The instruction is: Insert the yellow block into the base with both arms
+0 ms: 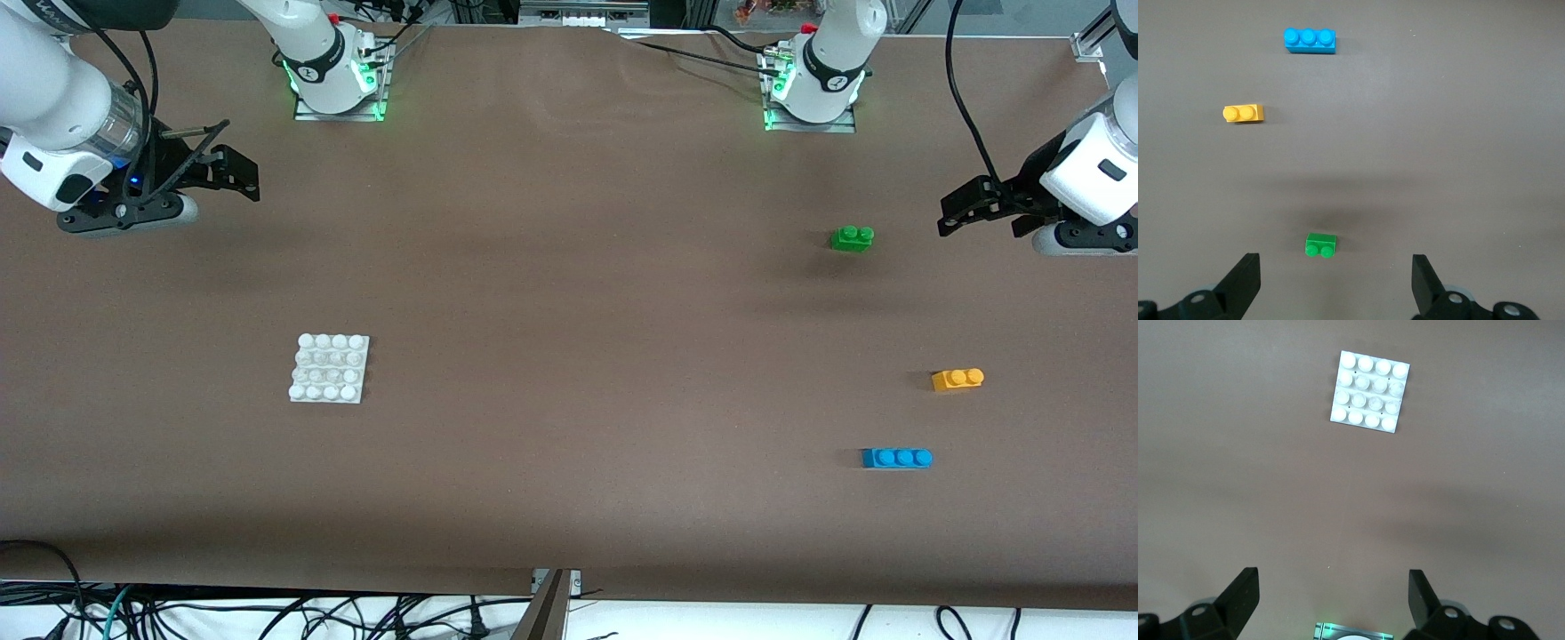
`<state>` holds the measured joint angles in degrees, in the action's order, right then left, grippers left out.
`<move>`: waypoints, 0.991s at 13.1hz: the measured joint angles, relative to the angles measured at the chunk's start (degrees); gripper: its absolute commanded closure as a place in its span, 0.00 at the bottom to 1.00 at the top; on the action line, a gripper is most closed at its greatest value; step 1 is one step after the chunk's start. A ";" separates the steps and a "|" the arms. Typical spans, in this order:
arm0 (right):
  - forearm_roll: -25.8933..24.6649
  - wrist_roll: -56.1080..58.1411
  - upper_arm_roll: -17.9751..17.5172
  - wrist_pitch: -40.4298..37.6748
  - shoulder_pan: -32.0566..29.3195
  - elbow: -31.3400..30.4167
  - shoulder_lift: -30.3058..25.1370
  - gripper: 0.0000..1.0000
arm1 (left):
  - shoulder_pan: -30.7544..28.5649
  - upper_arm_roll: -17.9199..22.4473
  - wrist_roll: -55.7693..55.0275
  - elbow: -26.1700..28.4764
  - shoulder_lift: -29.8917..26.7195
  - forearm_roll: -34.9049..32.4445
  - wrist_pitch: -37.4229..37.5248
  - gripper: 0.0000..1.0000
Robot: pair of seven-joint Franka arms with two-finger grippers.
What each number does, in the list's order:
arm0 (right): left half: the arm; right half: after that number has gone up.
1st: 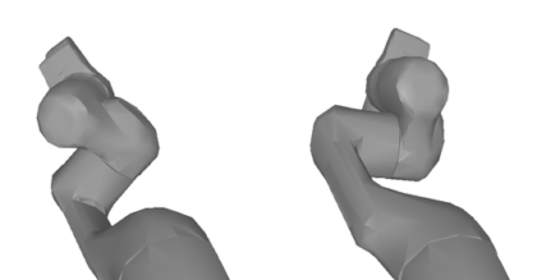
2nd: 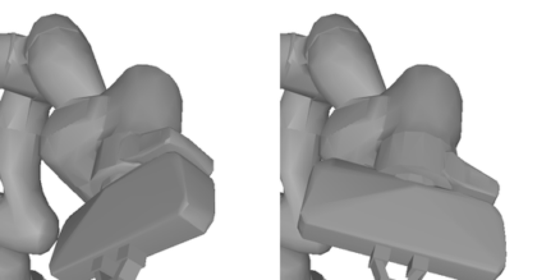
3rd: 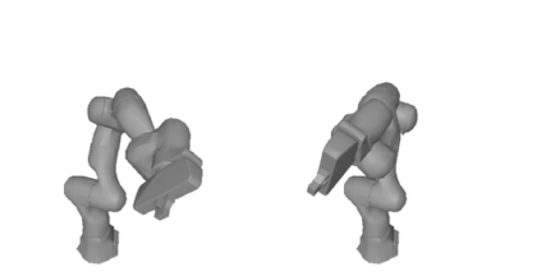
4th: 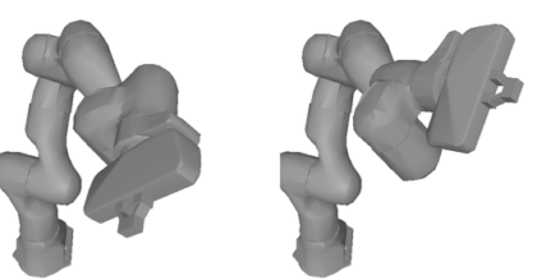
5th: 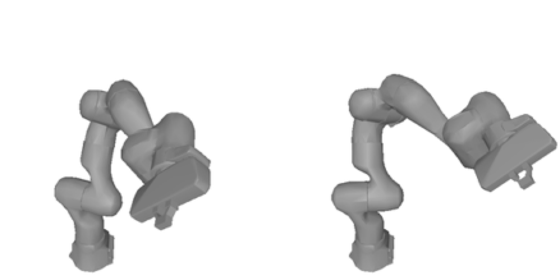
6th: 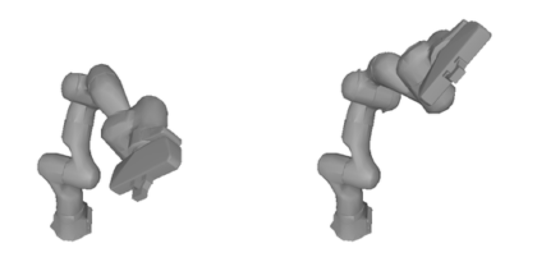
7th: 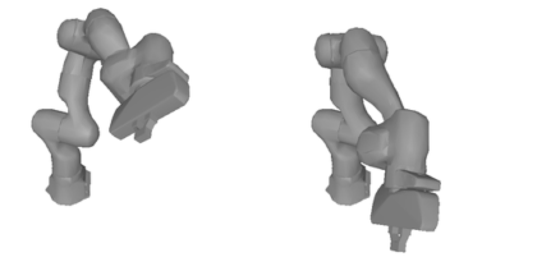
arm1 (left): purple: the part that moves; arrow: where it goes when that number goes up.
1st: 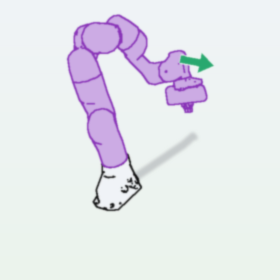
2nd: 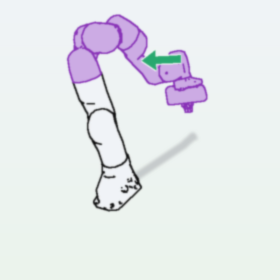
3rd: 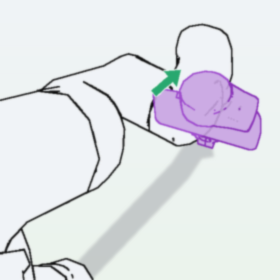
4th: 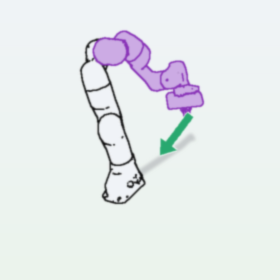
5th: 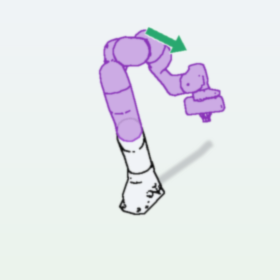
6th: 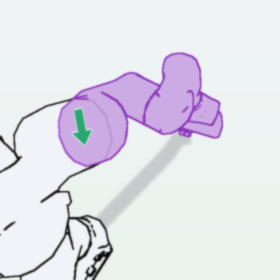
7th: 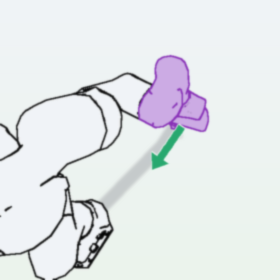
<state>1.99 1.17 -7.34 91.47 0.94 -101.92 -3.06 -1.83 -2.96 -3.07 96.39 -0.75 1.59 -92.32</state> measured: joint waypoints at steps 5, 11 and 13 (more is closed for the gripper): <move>0.00 0.00 0.00 -0.70 0.00 0.00 0.00 0.01 | 0.00 0.00 -0.04 0.00 0.00 0.00 0.04 0.00; 0.00 0.01 0.00 -0.68 0.00 0.09 0.00 0.01 | 0.00 0.00 -0.04 0.00 0.00 0.00 0.08 0.00; 0.00 0.01 0.00 -0.68 0.00 0.09 0.00 0.01 | 0.00 0.00 -0.04 0.00 0.00 0.00 0.08 0.00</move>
<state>1.99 1.18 -7.34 90.79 0.94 -101.83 -3.06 -1.83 -2.96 -3.11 96.39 -0.75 1.59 -92.25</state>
